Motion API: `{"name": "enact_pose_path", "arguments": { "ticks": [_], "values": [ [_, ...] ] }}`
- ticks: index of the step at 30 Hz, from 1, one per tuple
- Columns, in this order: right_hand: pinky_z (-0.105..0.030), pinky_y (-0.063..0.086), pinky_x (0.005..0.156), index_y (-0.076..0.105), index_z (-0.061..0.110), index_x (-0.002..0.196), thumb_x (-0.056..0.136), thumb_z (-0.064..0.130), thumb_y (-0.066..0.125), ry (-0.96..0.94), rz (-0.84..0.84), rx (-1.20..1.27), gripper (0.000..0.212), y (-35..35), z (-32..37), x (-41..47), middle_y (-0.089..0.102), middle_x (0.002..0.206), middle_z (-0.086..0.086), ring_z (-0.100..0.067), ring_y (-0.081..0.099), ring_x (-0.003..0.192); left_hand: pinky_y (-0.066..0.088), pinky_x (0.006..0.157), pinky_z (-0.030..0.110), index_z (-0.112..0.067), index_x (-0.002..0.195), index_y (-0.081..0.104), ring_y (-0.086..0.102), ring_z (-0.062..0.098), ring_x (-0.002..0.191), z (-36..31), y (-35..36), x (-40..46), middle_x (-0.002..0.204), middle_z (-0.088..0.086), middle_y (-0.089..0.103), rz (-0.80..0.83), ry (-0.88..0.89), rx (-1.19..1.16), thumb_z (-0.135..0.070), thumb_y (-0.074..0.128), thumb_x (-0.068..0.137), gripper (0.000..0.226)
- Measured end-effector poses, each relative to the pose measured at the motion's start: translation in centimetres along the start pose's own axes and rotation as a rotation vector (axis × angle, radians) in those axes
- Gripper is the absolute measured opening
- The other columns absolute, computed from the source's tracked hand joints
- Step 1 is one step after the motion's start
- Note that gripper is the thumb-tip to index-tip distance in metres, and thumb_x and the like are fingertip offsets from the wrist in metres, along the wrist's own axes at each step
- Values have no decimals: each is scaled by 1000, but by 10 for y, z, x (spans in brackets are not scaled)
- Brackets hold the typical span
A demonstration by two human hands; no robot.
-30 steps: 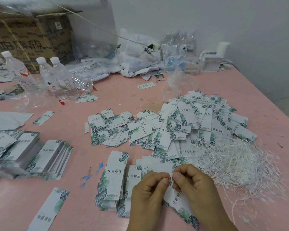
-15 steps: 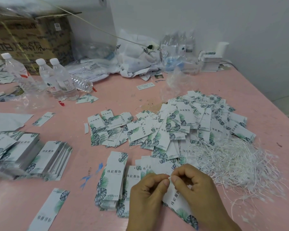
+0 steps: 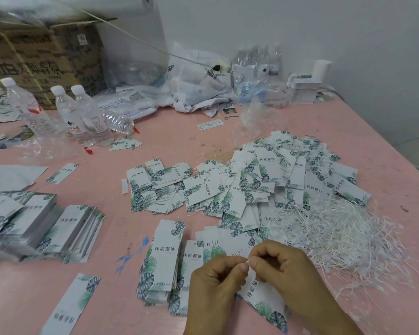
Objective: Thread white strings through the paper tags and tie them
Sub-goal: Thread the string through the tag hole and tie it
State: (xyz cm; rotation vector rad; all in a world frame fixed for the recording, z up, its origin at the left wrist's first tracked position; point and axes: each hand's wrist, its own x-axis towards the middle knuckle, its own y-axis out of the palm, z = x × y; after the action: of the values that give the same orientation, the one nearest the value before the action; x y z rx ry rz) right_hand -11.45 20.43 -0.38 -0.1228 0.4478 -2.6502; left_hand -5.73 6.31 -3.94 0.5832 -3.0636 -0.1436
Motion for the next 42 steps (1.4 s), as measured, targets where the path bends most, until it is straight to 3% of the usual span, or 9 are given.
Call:
{"name": "enact_pose_path", "arguments": {
  "ticks": [8, 11, 18, 27, 28, 31, 35, 39, 42],
  "values": [
    [-17, 44, 56, 71, 17, 75, 82, 21, 70, 137, 140, 182, 8, -10, 0, 3, 63, 59, -4, -12, 57, 54, 46, 49, 20, -17, 65, 77, 57, 9, 49, -8, 1, -2, 53, 8, 65, 39, -28, 6, -20, 77, 65, 3],
    [-16, 44, 55, 71, 15, 73, 84, 16, 71, 147, 172, 217, 10, -11, 1, 4, 62, 59, -6, -13, 56, 54, 45, 48, 20, -18, 63, 76, 55, 9, 47, -8, 0, -1, 52, 7, 64, 50, -24, 2, -20, 78, 64, 3],
    [-18, 44, 55, 72, 11, 71, 86, 5, 69, 147, 176, 249, 17, -10, 3, 3, 60, 56, -4, -12, 55, 53, 41, 46, 19, -16, 58, 73, 52, 10, 45, -8, 1, -1, 49, 6, 61, 68, -14, -53, -39, 82, 54, 25],
    [-19, 48, 59, 75, 12, 80, 83, 17, 74, 166, 132, 306, 6, -8, -2, 3, 67, 65, -11, -17, 61, 60, 38, 51, 18, -18, 65, 72, 48, 10, 51, 2, -4, 2, 53, 3, 58, 77, 51, -34, -47, 80, 66, 29],
    [-19, 51, 64, 76, 16, 85, 85, 14, 72, 179, 98, 333, 5, -7, -2, 3, 71, 72, -11, -17, 65, 67, 37, 51, 19, -18, 67, 72, 46, 11, 52, 4, -5, 3, 54, 3, 57, 77, 42, -64, -49, 81, 67, 32],
    [-22, 52, 85, 72, 36, 100, 89, 3, 65, 134, -17, 209, 35, -6, -10, 4, 74, 100, 5, -8, 68, 99, 32, 47, 19, -16, 66, 68, 38, 13, 48, 7, -6, 8, 56, 5, 52, 87, -12, -243, -53, 85, 64, 41],
    [-22, 39, 102, 56, 50, 121, 80, 21, 65, 72, 132, 47, 51, -3, -15, 1, 61, 124, 23, 4, 52, 121, 36, 44, 15, -9, 64, 65, 41, 9, 45, 5, -6, 11, 71, 6, 58, 146, -44, -569, -38, 92, 62, 39],
    [-21, 43, 105, 51, 44, 127, 78, 26, 68, 110, 299, 72, 55, 1, -18, 2, 63, 123, 21, 0, 57, 118, 43, 40, 18, -11, 59, 65, 48, 9, 41, -6, -8, 13, 67, 8, 61, 103, -149, -778, -34, 100, 44, 45],
    [-30, 52, 92, 65, 32, 115, 80, 23, 72, 197, 423, 135, 37, -2, -17, 3, 73, 109, 7, -13, 68, 103, 43, 42, 19, -13, 59, 63, 48, 7, 46, -10, -12, 17, 66, 6, 60, 56, -188, -889, -32, 102, 37, 48]
  ]
}}
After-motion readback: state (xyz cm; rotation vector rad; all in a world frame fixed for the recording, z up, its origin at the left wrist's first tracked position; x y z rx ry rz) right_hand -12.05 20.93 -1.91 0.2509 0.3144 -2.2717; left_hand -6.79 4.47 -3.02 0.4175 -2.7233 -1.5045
